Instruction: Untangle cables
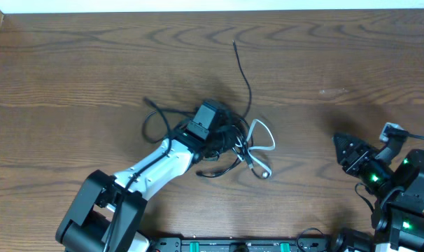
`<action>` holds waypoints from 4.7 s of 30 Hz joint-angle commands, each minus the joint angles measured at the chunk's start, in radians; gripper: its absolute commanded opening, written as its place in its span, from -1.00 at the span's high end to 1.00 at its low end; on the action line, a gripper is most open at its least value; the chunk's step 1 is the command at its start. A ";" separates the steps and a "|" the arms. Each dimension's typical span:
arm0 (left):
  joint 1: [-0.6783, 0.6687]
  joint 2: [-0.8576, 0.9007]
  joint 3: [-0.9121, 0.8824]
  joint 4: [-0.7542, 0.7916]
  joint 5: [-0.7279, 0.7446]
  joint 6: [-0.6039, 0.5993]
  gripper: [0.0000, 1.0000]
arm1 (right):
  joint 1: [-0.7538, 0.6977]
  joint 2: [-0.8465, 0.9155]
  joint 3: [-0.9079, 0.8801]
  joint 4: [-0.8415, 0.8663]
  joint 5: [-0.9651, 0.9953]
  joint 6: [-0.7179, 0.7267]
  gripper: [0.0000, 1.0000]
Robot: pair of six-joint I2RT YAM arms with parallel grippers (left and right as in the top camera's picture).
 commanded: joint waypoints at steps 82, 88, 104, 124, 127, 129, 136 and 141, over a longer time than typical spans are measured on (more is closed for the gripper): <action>0.045 0.011 -0.001 -0.116 -0.159 -0.101 -0.04 | 0.738 0.937 -0.069 0.760 0.140 1.132 0.38; 0.040 0.011 -0.001 -0.113 -0.150 -0.127 -0.04 | 0.803 0.937 -0.069 0.834 0.171 1.133 0.38; 0.020 0.011 -0.001 -0.114 -0.152 -0.126 -0.04 | 0.853 0.937 -0.069 0.769 0.243 1.083 0.94; 0.077 0.011 -0.001 -0.244 -0.480 -0.045 0.84 | 0.477 0.612 -0.069 0.520 0.313 0.379 0.97; 0.081 0.011 -0.001 -0.238 -0.459 -0.101 0.85 | 0.408 0.502 -0.069 0.470 0.299 0.340 0.97; 0.080 0.011 -0.001 -0.212 -0.402 -0.109 0.84 | 0.394 0.446 -0.069 0.448 0.259 0.322 0.97; 0.079 0.011 -0.001 -0.008 -0.119 -0.109 0.85 | 0.442 0.398 -0.069 0.366 0.071 0.356 0.38; 0.071 0.011 -0.001 0.029 -0.098 -0.109 0.80 | 0.520 0.441 -0.069 0.327 0.048 0.489 -0.03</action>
